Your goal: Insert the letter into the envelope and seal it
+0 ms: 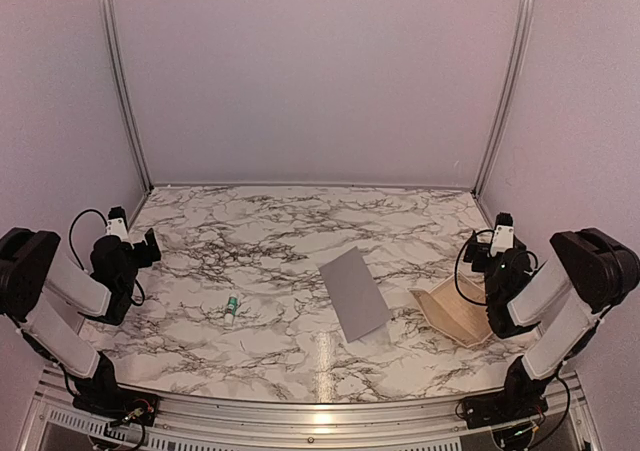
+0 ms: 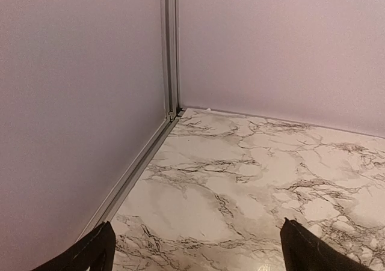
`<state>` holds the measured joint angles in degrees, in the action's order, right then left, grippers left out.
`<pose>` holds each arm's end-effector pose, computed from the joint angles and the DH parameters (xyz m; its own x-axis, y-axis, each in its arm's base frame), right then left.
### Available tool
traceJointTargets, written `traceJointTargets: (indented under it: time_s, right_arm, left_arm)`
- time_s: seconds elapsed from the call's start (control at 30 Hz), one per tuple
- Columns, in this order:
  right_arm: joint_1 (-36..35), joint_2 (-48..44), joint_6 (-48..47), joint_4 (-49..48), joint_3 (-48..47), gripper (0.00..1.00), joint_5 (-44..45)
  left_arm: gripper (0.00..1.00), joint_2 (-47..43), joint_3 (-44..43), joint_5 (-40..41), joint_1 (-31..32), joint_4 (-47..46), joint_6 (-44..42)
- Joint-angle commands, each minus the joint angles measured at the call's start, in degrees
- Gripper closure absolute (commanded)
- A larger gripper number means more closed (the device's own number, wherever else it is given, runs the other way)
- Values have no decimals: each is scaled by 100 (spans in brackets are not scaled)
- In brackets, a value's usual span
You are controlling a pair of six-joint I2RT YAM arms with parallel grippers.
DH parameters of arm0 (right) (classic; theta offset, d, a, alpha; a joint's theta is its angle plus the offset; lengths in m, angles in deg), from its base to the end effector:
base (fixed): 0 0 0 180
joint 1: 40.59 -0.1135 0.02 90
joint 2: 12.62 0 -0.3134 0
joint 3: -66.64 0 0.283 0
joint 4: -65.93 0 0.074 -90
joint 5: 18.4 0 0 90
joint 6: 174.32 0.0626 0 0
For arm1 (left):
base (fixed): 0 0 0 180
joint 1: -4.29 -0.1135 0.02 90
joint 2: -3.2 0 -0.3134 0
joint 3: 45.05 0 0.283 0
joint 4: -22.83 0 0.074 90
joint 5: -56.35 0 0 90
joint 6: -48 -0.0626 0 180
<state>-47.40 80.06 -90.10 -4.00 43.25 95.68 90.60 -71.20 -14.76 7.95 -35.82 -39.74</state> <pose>0.2670 0.0062 0.1633 -0.0189 -0.0949 -0.9953 0.2965 0.9502 -0.0962 0.2757 0.0027 0.1724 -0.0349 -0.0352 -0.9988 -0.2639 0.9642 -0.0247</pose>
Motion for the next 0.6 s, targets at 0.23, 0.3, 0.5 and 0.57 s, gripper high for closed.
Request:
traceJointTargets:
  time_s: [0.23, 0.3, 0.5, 0.57]
  right_arm:
    - [63, -14, 86, -89, -95, 1, -8]
    - [72, -14, 86, -90, -93, 2, -8]
    - [71, -15, 98, -14, -128, 1, -17]
    - [57, -34, 36, -103, -90, 1, -52]
  left_arm:
    - [1, 23, 3, -51, -32, -162, 20]
    - [1, 26, 3, -49, -32, -159, 20]
    - [1, 27, -6, -52, -32, -153, 20]
    - [1, 22, -2, -42, -32, -161, 18]
